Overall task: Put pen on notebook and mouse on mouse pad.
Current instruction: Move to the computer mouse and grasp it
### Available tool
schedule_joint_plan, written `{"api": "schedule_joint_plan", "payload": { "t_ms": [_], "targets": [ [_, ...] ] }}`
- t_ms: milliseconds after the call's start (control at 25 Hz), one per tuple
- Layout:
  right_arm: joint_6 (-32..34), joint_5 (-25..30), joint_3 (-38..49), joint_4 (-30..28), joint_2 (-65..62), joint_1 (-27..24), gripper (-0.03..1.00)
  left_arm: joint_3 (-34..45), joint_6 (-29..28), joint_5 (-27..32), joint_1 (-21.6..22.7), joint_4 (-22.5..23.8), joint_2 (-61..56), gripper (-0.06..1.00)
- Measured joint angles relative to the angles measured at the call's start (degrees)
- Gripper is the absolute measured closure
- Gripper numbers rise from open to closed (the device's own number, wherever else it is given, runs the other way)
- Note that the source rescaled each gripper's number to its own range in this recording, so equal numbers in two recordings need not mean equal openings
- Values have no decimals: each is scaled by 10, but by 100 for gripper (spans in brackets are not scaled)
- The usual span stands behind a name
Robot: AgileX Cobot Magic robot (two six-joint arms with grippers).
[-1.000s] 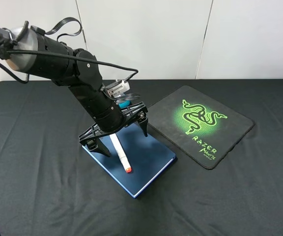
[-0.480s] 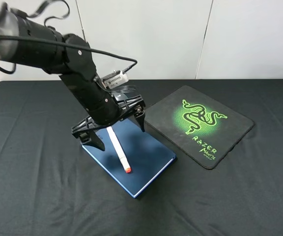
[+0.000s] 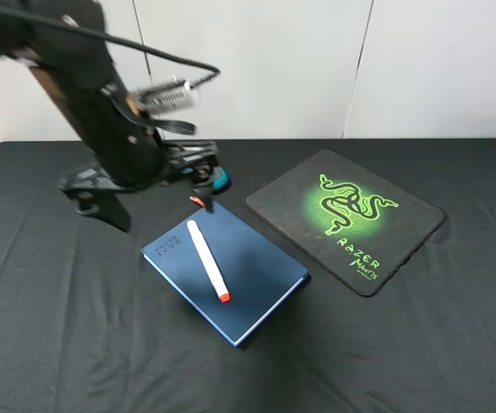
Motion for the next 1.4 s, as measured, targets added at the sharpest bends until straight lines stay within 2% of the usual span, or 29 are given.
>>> {"api": "schedule_joint_plan", "payload": {
  "t_ms": [200,320,640,1080,1200,1400],
  "targets": [
    [0,0,0,0,0,0,-3,0,1,61,0,56,-81,-5],
    [0,0,0,0,0,0,-3,0,13,91,0,68,-132,-5],
    [0,0,0,0,0,0,-3,0,110,168,0,68,-248,-5],
    [0,0,0,0,0,0,-3,1,218,203,0,66,-372,-5],
    [0,0,0,0,0,0,-3,22,253,203,0,54,-407,-5],
    [0,0,0,0,0,0,-3,103,290,204,0,33,-479,-5]
  ]
}}
